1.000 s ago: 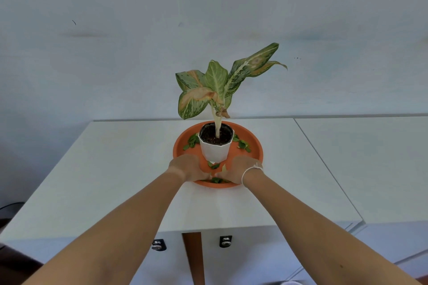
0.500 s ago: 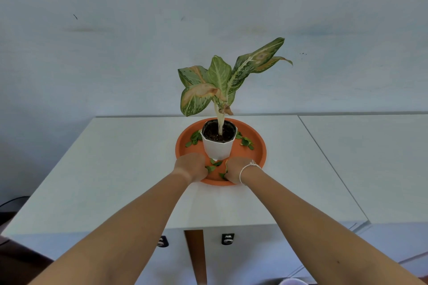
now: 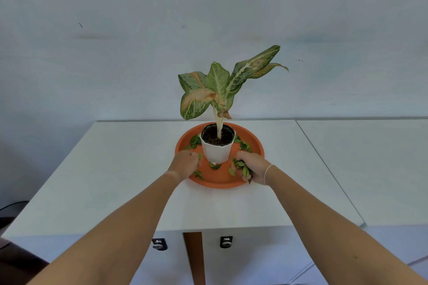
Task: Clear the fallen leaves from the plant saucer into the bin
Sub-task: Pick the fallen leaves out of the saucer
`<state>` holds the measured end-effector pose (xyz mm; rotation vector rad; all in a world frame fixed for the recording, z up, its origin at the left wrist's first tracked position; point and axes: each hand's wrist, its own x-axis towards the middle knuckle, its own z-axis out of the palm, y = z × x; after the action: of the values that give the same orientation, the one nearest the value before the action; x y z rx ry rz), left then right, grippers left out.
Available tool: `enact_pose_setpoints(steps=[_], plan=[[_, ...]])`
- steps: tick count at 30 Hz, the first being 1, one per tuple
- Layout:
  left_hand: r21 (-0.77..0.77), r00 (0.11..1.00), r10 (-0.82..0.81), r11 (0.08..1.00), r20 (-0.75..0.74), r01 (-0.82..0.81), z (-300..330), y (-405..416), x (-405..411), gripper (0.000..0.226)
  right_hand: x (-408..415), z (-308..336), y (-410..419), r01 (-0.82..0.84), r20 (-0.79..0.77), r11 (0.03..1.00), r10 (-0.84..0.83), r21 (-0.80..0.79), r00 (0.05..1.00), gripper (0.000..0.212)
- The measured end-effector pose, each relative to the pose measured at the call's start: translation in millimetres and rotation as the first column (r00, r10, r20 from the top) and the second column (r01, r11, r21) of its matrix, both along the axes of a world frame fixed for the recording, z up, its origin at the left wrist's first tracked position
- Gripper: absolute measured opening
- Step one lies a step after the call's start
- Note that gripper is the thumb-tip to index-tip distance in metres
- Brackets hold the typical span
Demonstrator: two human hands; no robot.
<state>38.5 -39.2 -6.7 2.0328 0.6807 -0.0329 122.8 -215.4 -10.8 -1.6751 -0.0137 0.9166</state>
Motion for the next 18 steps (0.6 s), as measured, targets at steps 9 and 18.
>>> enact_pose_setpoints(steps=[9,18], plan=[[-0.262,0.99,0.125,0.956,-0.059,-0.136,7,-4,1,0.025,-8,-4,-5,0.338,-0.261,0.87,-0.254,0.36,0.931,0.017],[-0.373,0.983,0.171,0.91,-0.06,-0.182,8,-5,0,0.023,-11,-3,3,0.408,-0.314,0.784,-0.285,0.467,0.906,0.02]])
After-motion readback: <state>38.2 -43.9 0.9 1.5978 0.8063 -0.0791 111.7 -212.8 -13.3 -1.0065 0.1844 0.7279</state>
